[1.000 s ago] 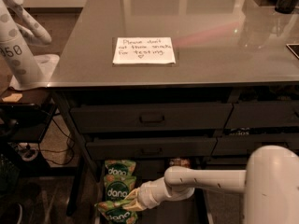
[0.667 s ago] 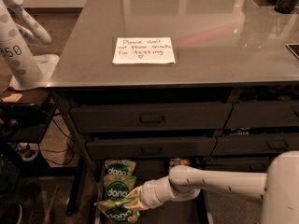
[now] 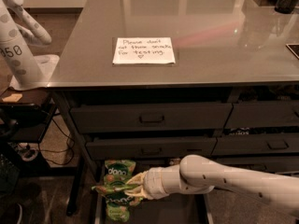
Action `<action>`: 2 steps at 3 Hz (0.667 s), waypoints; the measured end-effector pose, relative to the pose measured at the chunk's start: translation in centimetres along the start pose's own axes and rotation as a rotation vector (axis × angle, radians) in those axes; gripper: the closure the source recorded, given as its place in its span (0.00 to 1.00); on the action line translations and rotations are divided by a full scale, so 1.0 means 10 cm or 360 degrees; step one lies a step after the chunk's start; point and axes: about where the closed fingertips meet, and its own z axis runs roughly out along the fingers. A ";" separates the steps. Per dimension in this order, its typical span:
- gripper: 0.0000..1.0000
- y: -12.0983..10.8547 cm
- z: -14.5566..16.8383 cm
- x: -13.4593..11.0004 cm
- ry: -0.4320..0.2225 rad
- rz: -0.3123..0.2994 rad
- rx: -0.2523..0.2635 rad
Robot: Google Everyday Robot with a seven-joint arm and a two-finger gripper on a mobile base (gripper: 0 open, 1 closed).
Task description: Pick green rice chip bag from bottom drawer and place on counter
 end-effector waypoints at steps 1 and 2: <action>1.00 -0.16 -0.30 -0.73 -0.0036 -0.0175 0.0092; 1.00 -0.22 -0.44 -1.32 -0.0099 -0.0337 0.0119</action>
Offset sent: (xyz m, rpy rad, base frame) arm 0.0025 0.0511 0.2142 0.1135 -0.3464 0.1031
